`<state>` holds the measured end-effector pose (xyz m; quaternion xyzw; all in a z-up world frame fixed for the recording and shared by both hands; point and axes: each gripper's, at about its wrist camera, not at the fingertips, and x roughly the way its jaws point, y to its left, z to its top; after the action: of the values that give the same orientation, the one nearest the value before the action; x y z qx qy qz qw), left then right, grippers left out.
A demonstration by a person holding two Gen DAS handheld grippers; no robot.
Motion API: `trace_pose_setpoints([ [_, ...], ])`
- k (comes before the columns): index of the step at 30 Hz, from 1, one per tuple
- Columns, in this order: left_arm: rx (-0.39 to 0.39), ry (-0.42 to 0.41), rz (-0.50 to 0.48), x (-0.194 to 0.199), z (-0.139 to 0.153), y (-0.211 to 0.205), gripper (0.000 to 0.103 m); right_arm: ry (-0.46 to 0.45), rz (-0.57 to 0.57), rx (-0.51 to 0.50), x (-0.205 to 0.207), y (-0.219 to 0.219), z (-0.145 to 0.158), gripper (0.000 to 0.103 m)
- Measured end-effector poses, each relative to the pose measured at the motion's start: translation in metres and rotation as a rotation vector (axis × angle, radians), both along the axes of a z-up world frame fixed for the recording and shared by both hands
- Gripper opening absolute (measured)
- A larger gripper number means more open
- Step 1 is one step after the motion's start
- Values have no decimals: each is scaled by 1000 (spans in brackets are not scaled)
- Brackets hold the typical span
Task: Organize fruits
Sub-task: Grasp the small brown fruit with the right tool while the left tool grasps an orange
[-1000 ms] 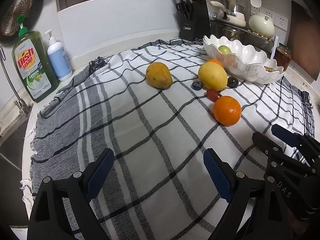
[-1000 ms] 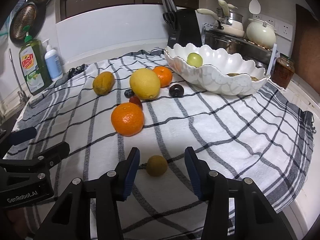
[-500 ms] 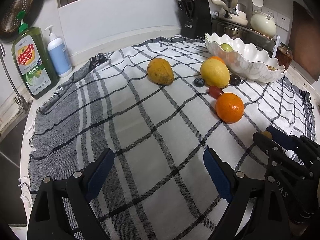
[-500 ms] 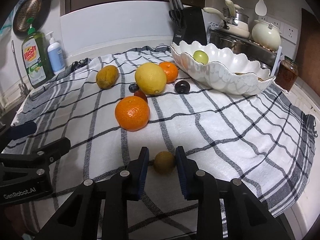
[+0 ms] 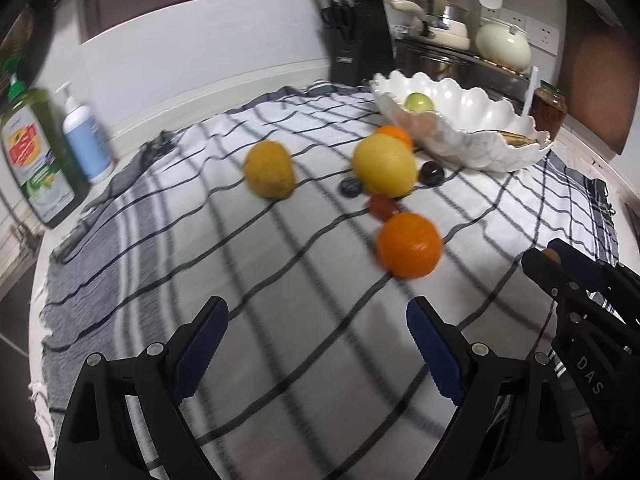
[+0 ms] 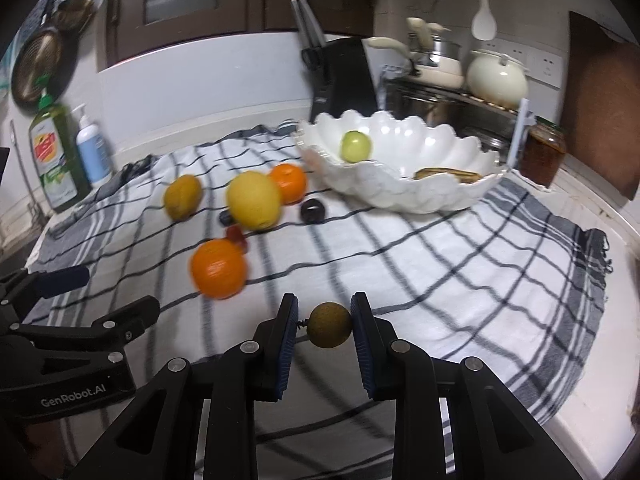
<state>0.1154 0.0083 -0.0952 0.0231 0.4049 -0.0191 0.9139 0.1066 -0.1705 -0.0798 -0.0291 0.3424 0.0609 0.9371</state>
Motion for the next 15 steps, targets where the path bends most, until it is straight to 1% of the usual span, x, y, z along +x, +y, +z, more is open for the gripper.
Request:
trace_pose_setpoints([
  [4, -3, -1, -22, 13, 0, -17, 91, -1, -36, 9, 9, -19, 2, 29],
  [7, -24, 11, -34, 23, -1, -27, 83, -6, -55, 16, 15, -31, 3, 29],
  [10, -15, 11, -43, 31, -3, -37, 82, -8, -67, 25, 19, -41, 3, 29],
  [15, -11, 18, -50, 41, -10, -46, 72, -7, -78, 36, 26, -49, 1, 29],
])
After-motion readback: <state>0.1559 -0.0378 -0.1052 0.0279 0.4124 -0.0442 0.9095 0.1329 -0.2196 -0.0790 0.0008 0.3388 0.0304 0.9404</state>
